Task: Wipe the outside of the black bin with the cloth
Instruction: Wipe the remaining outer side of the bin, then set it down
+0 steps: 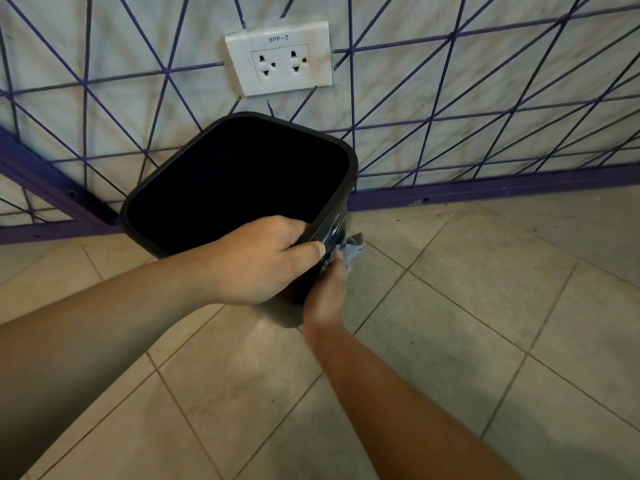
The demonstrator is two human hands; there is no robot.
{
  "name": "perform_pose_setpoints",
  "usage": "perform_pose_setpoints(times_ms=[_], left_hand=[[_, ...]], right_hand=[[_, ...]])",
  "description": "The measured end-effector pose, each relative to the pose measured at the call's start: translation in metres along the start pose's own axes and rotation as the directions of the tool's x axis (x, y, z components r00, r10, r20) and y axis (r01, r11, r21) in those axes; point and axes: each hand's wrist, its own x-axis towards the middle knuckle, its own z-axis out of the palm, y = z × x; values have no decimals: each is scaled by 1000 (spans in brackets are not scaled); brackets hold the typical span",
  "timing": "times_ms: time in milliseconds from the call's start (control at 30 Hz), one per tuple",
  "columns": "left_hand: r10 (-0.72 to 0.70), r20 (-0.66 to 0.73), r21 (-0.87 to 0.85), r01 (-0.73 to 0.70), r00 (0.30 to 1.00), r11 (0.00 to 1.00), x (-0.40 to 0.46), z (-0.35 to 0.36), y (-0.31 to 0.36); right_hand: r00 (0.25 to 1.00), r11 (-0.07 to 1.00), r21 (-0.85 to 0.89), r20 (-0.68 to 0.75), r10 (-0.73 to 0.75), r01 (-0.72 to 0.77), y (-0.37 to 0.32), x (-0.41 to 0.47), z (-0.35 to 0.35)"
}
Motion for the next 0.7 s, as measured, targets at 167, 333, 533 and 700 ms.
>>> perform_pose_setpoints(times_ms=[167, 333, 533, 700], left_hand=[[-26, 6, -49, 27, 1000, 998, -1, 0, -5], [-34, -17, -16, 33, 999, 999, 2, 2, 0], [-47, 18, -73, 48, 999, 996, 1, -1, 0], [-47, 15, -69, 48, 999, 996, 2, 0, 2]], right_hand=[[1000, 999, -38, 21, -12, 13, 1, -13, 5], [997, 997, 33, -16, 70, -69, -11, 12, -2], [998, 997, 36, 26, -62, 61, -2, -19, 3], [997, 998, 11, -43, 69, -69, -9, 11, 0]])
